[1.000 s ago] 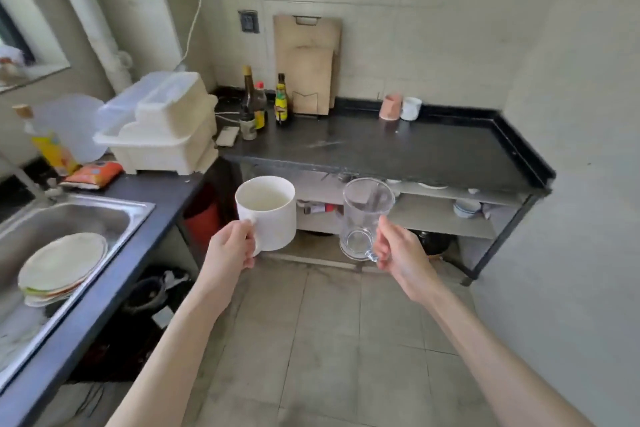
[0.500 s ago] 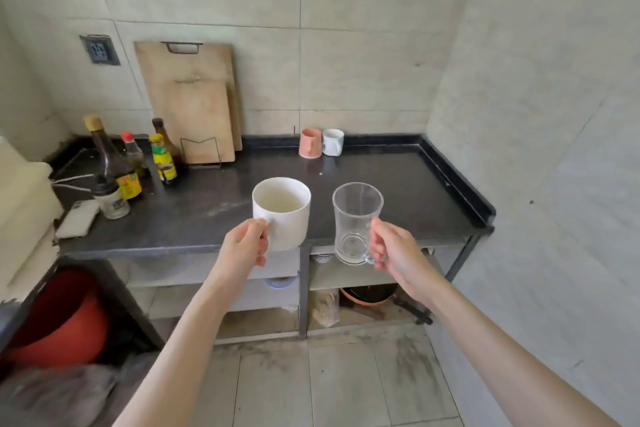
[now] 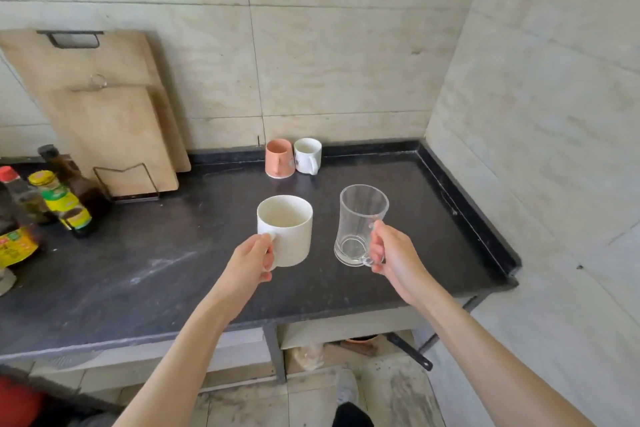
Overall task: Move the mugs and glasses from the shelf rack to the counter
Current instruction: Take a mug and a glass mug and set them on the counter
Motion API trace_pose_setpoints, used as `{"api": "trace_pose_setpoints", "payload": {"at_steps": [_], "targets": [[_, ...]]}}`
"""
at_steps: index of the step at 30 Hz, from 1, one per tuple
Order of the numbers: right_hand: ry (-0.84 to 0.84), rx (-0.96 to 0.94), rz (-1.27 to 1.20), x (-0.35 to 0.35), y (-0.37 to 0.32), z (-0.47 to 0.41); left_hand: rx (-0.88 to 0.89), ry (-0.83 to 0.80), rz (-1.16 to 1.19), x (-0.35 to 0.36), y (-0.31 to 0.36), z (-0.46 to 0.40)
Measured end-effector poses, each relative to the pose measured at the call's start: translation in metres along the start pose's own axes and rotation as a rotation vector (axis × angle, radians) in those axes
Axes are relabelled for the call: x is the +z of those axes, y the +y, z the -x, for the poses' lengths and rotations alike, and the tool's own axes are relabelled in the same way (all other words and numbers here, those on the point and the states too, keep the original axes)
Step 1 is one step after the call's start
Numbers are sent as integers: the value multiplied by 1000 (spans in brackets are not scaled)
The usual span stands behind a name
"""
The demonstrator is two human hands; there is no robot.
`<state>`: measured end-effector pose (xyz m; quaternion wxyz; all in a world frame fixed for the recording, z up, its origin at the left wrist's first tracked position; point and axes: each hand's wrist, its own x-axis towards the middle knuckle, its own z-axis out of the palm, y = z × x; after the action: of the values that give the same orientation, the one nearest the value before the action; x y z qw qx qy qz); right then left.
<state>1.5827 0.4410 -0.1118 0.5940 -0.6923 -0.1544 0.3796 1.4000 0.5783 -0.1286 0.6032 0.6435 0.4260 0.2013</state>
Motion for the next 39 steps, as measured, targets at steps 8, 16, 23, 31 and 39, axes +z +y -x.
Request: {"api": "trace_pose_setpoints", "payload": {"at_steps": [8,16,23,31,39], "targets": [[17,147,64,-41,-27,-186,-106,-1,17,84,30,-153],[33,242,180,-68,-25,-338,-233,-21,24,158,34,-286],[-12,269,177,-67,-15,-419,-257,-24,15,190,23,-365],[-34,244,181,-60,-9,-469,-218,18,55,207,11,-413],[-67,175,165,-54,-10,-499,-205,46,83,211,2,-447]]}}
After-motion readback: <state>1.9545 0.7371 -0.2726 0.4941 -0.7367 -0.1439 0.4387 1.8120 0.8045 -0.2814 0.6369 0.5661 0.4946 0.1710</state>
